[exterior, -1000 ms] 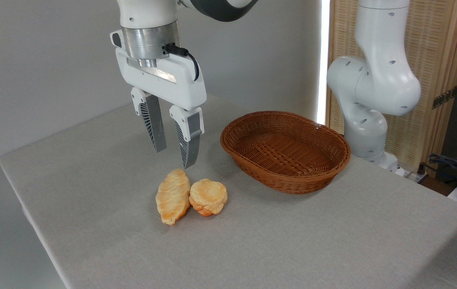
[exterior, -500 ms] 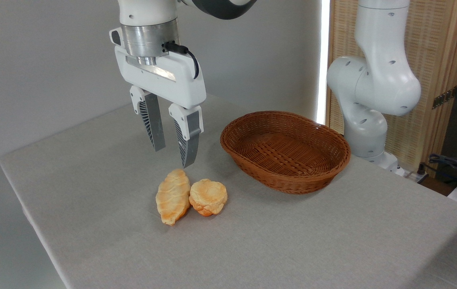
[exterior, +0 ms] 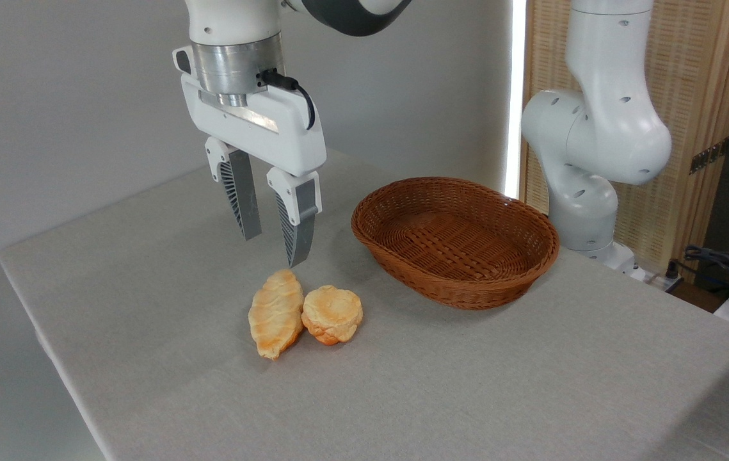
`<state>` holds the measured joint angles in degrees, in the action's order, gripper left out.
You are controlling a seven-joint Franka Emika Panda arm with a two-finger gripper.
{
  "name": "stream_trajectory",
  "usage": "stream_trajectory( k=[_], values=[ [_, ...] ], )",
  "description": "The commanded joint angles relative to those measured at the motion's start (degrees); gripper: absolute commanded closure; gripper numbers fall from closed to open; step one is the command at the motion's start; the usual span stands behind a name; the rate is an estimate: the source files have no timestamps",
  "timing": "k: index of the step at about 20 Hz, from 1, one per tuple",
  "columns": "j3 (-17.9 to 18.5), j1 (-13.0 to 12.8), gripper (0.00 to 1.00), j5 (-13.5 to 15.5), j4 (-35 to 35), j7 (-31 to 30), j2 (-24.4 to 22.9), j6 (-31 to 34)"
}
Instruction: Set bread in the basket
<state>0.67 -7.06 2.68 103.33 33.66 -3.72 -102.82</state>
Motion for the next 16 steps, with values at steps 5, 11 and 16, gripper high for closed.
stream_trajectory(
  k=[5,11,16],
  values=[
    [0.1,0.2,0.00,1.1,-0.9,-0.4,0.6,-0.1],
    [0.2,0.2,0.00,1.2,-0.9,-0.4,0.6,0.0],
    [0.1,0.2,0.00,1.6,-0.9,-0.4,0.6,0.0]
  ],
)
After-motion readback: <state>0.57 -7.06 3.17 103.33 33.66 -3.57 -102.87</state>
